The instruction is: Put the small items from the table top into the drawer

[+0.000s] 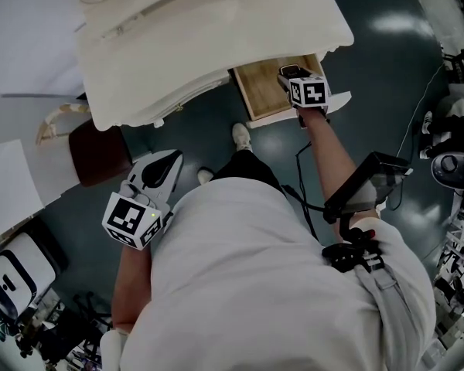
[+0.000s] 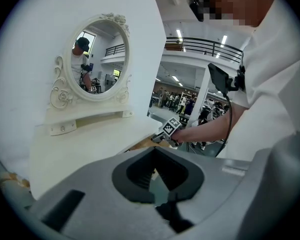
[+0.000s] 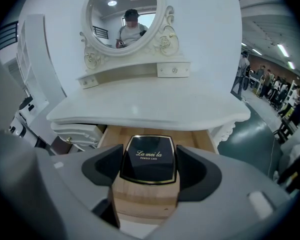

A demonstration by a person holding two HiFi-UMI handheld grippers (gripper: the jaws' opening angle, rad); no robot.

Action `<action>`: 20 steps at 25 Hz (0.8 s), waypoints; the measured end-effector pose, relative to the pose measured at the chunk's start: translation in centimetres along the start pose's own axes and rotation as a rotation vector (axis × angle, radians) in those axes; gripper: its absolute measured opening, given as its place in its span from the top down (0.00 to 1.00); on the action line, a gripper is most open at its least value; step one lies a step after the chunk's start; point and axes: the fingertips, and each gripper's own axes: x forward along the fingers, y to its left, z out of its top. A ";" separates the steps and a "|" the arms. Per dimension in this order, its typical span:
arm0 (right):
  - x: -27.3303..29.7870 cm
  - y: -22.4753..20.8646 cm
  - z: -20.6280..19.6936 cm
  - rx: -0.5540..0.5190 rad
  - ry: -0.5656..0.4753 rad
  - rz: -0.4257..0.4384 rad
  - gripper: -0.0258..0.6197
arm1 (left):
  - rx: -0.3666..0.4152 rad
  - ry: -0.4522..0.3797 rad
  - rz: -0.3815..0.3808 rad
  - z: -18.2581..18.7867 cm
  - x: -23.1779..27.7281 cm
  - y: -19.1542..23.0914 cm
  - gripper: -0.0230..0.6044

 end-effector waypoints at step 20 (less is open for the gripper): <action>10.1 5.1 -0.9 -0.111 0.148 0.102 0.44 | -0.103 0.022 0.146 -0.3 0.0 1.2 0.96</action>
